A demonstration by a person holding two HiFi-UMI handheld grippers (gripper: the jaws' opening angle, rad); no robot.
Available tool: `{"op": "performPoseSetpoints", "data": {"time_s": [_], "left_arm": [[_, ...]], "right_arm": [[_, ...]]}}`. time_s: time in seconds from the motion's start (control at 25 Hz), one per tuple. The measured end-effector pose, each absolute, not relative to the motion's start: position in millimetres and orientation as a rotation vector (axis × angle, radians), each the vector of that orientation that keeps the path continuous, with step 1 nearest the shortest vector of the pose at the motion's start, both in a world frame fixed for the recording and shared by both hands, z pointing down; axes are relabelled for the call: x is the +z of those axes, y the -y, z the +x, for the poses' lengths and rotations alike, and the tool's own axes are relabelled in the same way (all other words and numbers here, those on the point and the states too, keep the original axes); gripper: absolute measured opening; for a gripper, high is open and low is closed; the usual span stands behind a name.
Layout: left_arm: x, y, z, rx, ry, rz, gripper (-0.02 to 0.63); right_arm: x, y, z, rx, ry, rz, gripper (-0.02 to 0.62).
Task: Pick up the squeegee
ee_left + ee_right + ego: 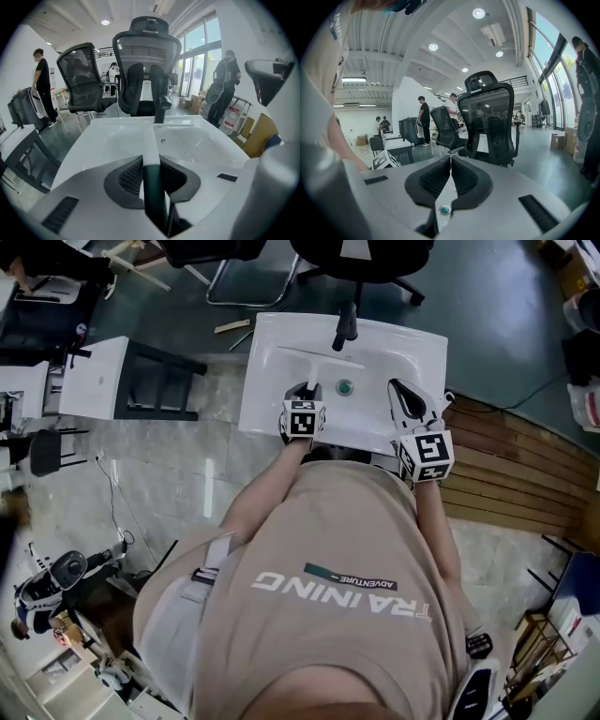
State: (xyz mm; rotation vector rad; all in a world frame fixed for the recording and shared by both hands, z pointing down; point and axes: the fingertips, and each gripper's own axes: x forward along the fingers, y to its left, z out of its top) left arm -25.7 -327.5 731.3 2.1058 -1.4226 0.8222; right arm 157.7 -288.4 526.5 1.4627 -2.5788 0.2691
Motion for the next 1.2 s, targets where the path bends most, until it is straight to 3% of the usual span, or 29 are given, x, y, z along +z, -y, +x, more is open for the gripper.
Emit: {"op": "performPoseSetpoints", "data": {"time_s": [0.72,1.2], "left_arm": [[653,315,-98,0.643,1.465,2.212,0.084],[575,332,-121,0.429,1.478,2.367,0.084]], "right_arm": [[504,288,92,0.211,2.601,1.427,0.034],[481,297,89,0.130,2.558,1.471,0.034]]}}
